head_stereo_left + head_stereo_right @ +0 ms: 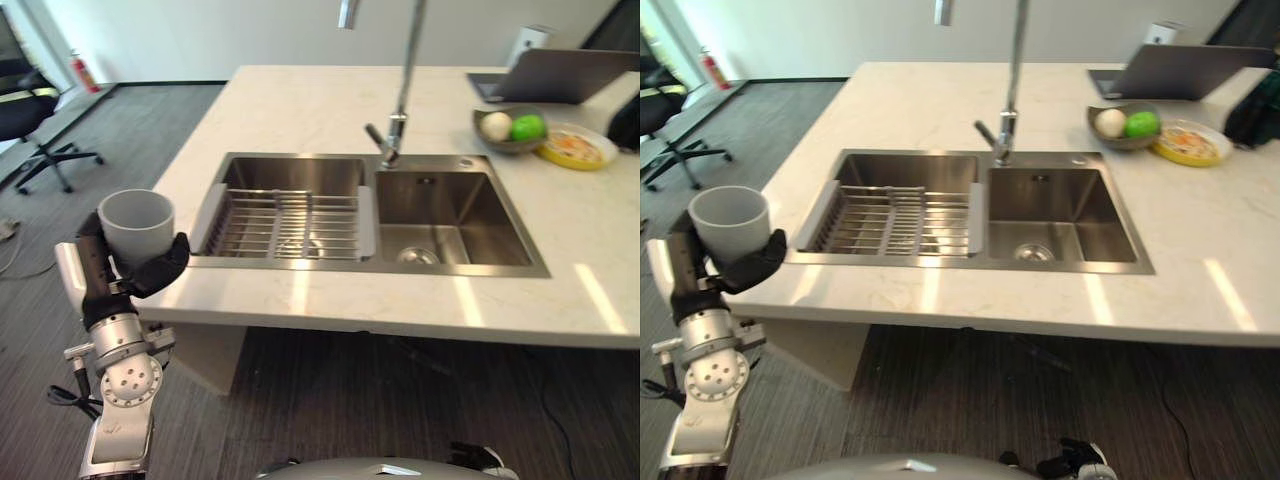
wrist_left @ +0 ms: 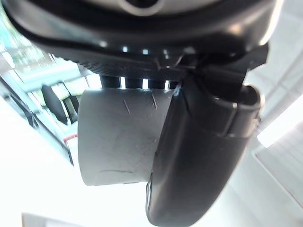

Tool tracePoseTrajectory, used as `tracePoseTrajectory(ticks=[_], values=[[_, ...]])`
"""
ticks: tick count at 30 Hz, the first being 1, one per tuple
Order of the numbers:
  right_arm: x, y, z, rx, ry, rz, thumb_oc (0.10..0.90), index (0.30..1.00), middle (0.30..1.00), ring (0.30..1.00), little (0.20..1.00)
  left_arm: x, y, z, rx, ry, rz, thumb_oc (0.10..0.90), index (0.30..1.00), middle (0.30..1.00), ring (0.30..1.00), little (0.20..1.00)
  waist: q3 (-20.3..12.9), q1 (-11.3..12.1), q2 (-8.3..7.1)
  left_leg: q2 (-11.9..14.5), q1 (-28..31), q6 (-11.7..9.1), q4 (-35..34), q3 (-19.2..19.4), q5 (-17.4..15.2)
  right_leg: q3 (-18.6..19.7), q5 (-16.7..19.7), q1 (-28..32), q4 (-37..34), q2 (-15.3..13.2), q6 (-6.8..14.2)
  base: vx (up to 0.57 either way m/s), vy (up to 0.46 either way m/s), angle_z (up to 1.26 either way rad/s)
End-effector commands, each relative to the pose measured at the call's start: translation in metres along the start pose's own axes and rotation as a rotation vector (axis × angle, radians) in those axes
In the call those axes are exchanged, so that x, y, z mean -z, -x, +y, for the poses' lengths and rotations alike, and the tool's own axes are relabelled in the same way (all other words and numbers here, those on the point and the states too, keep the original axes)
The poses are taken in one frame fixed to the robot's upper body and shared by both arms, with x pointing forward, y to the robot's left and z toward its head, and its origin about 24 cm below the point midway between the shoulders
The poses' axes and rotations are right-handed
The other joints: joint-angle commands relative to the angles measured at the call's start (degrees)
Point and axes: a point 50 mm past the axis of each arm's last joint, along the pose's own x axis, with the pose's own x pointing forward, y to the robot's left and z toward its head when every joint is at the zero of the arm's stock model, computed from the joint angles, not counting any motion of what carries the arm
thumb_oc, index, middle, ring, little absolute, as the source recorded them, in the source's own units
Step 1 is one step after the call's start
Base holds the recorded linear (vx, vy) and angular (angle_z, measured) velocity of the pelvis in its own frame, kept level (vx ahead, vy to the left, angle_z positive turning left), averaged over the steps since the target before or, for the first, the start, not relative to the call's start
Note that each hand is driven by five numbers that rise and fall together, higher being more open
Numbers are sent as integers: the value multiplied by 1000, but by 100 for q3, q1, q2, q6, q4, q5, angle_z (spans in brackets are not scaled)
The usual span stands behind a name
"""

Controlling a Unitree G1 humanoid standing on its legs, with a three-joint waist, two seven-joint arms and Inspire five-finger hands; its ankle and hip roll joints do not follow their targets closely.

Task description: Place the dishes in the dishwasher.

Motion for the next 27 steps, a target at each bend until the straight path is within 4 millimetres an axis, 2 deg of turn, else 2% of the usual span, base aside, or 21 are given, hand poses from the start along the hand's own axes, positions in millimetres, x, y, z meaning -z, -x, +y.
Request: tracePoseTrajectory(ticks=[1, 2, 4, 5, 6, 8, 9, 10, 11, 14, 16, 17, 18, 19, 20, 21, 22, 23, 24, 26, 27], values=[[-32, -2, 10, -29, 34, -104, 800, 900, 900, 900, 900, -83, -32, 22, -115, 103, -473, 400, 300, 300, 300, 300, 128, 707, -248, 76, -1002, -637, -161, -1141, 1000, -974, -507, 531, 140, -462, 504, -237, -140, 158], [-33, -2, 7, -21, 37, -113, 800, 900, 900, 900, 900, -88, -33, 19, -96, 92, -495, 400, 300, 300, 300, 300, 150, 828, -205, 15, -1398, -733, -217, -1285, 1367, -1492, -508, 540, 148, -449, 479, -226, -65, 215], [-34, -2, 6, -19, 49, -121, 800, 900, 900, 900, 900, -88, -32, 17, -85, 83, -492, 400, 300, 300, 300, 300, 198, 878, -170, -35, -1641, -722, -225, -1185, 1515, -1805, -516, 477, 251, -484, 492, -187, 1, 275], [-35, -2, 1, -8, 90, -123, 800, 900, 900, 900, 900, -84, -32, 19, -76, 30, -479, 400, 300, 300, 300, 300, 203, 920, -184, 54, -1731, -604, -199, -571, 1424, -2283, -449, 372, 282, -523, 536, -339, 2, 211], [-30, -2, -5, 5, 120, -106, 800, 900, 900, 900, 900, -83, -31, 16, -48, 17, -471, 400, 300, 300, 300, 300, 152, 686, -293, 474, -1552, -504, -83, 775, 1340, -2696, -384, 389, 195, -489, 572, -316, -12, 183], [-29, -2, -5, 4, 125, -104, 800, 900, 900, 900, 900, -82, -30, 16, -47, 14, -469, 400, 300, 300, 300, 300, 143, 683, -298, 470, -1544, -495, -69, 798, 1312, -2690, -369, 405, 166, -489, 576, -180, -1, 284], [-25, -2, -7, 10, 116, -90, 800, 900, 900, 900, 900, -86, -30, 16, -16, -5, -491, 400, 300, 300, 300, 300, 119, 525, -318, 811, -1389, -499, 165, 1850, 1288, -3128, -273, 361, 178, -509, 550, -279, 129, 181], [-21, -2, -13, 33, 80, -65, 800, 900, 900, 900, 900, -81, -30, 13, 34, -47, -473, 400, 300, 300, 300, 300, -1, 355, -353, 934, -1098, -414, 314, 2600, 966, -3518, -183, 318, 194, -609, 460, -220, 219, 58], [-23, -2, -14, 37, 54, -68, 800, 900, 900, 900, 900, -76, -27, 13, 58, -68, -451, 400, 300, 300, 300, 300, -81, 430, -333, 790, -1021, -366, 278, 2513, 824, -3665, -157, 413, 224, -681, 445, 50, 370, 186], [-33, -2, -5, 27, 11, -103, 800, 900, 900, 900, 900, -62, -23, 13, 82, -87, -376, 400, 300, 300, 300, 300, -278, 443, -305, 442, -887, -196, -173, 2344, 893, -4086, -61, 708, 731, -898, 563, 245, 256, 299], [-37, -2, 4, 15, -63, -129, 800, 900, 900, 900, 900, -62, -23, 6, 126, -68, -363, 400, 300, 300, 300, 300, -244, 295, -483, 23, -713, 111, -209, 2113, 515, -4131, 355, 651, 1892, -1533, 928, 322, 279, 123], [24, 11, -72, 144, -124, 26, 800, 900, 900, 900, 900, -56, -32, 5, 185, -135, -350, 400, 300, 300, 300, 300, -188, -102, -650, -217, -572, 274, -227, 1900, 300, -3674, 792, 469, 2541, -1875, 1120, 304, 340, 146], [23, 4, -20, 42, -105, 19, 800, 900, 900, 900, 900, -62, -27, -12, 202, -39, -372, 400, 300, 300, 300, 300, -59, -480, -475, -273, -423, 331, -254, 1733, 162, -3006, 921, 114, 3019, -1964, 1138, 133, 406, 140], [3, 0, 1, 24, -109, -22, 800, 900, 900, 900, 900, -60, -20, -24, 245, -18, -365, 400, 300, 300, 300, 300, 74, -729, -314, -292, -376, 443, -279, 1681, 228, -2053, 976, -492, 3563, -1864, 1047, 12, 408, 168], [-2, 0, 9, 21, -121, -27, 800, 900, 900, 900, 900, -50, -16, -25, 255, -65, -325, 400, 300, 300, 300, 300, 163, -809, -166, -257, -371, 457, -279, 1416, 222, -1364, 679, -834, 3784, -1497, 1008, -16, 200, 204], [-30, -1, 24, -4, -136, -122, 800, 900, 900, 900, 900, -44, -11, -27, 299, -87, -304, 400, 300, 300, 300, 300, 138, -819, -110, -237, -447, 384, -279, 1056, 287, -590, 326, -1218, 3729, -903, 835, 132, -8, 180], [-25, 0, 21, -14, -199, -117, 800, 900, 900, 900, 900, -41, -11, -31, 311, -74, -286, 400, 300, 300, 300, 300, 123, -987, -186, -321, -464, 292, -279, 739, 273, -94, 17, -1299, 3399, -573, 783, 203, -146, 165], [-37, 2, 31, -43, -186, -190, 800, 900, 900, 900, 900, -43, -10, -38, 338, -43, -291, 400, 300, 300, 300, 300, 123, -1018, -221, -325, -492, 230, -279, 493, 303, 54, -52, -1303, 3117, -439, 658, 264, -232, 113], [-26, 2, 25, -14, -138, -157, 800, 900, 900, 900, 900, -44, -12, -46, 365, -29, -297, 400, 300, 300, 300, 300, 152, -1102, -262, -284, -516, 157, -279, 327, 276, 180, -151, -1282, 2628, -547, 605, 223, -304, 116], [-18, 1, 20, 17, -210, -133, 800, 900, 900, 900, 900, -48, -11, -50, 394, -4, -316, 400, 300, 300, 300, 300, 136, -1167, -356, -244, -506, 75, -279, 227, 167, 221, 88, -1215, 1650, -806, 662, 233, -239, 117], [-14, 1, 21, 15, -210, -109, 800, 900, 900, 900, 900, -45, -11, -47, 393, -21, -303, 400, 300, 300, 300, 300, 140, -1250, -397, -264, -442, 59, -279, 152, 89, 409, 170, -1312, 1120, -653, 699, 250, -115, 109]])
